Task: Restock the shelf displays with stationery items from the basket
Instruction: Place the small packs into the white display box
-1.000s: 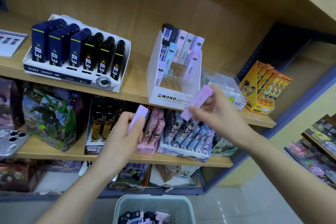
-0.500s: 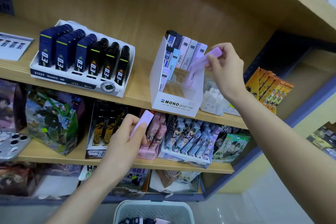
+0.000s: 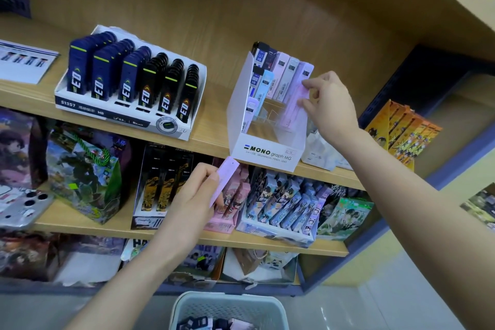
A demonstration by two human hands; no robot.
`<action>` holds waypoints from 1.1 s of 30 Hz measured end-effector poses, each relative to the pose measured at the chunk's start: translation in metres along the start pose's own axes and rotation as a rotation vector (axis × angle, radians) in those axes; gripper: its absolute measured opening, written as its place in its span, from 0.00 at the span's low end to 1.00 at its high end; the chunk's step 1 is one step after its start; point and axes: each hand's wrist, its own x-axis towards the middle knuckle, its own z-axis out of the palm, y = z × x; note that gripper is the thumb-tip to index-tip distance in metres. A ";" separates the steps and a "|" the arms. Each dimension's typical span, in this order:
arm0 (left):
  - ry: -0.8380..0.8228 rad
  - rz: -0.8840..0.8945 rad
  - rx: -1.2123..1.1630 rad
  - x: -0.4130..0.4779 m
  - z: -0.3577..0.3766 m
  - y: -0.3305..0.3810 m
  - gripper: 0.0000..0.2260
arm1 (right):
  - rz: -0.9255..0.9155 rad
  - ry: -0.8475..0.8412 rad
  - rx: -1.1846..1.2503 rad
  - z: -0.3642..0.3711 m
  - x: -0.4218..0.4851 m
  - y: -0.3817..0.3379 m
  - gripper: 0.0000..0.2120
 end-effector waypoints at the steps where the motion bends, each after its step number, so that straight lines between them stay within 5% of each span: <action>1: -0.005 0.003 0.006 0.000 0.000 0.000 0.13 | -0.007 0.016 -0.013 0.000 -0.003 -0.001 0.19; 5: -0.028 0.079 0.061 0.000 -0.001 0.000 0.04 | -0.073 0.032 0.292 -0.008 -0.042 -0.026 0.09; 10: -0.010 0.134 0.187 -0.004 0.005 0.003 0.07 | -0.154 -0.479 0.534 -0.015 -0.115 -0.050 0.07; 14: 0.031 0.181 0.263 -0.005 0.009 0.008 0.08 | -0.192 -0.567 0.605 -0.010 -0.141 -0.050 0.04; 20: 0.113 0.209 0.086 -0.006 0.029 0.032 0.08 | -0.052 -0.592 0.668 -0.012 -0.158 -0.049 0.17; 25: 0.077 0.466 0.455 0.006 0.044 0.053 0.04 | 0.038 -0.436 0.730 -0.037 -0.141 -0.040 0.27; 30: 0.042 0.526 0.890 0.036 0.043 0.058 0.16 | 0.161 -0.090 0.871 -0.050 -0.088 -0.014 0.06; 33: 0.065 0.582 1.056 0.044 0.047 0.053 0.16 | 0.126 0.079 0.732 -0.044 -0.050 -0.001 0.07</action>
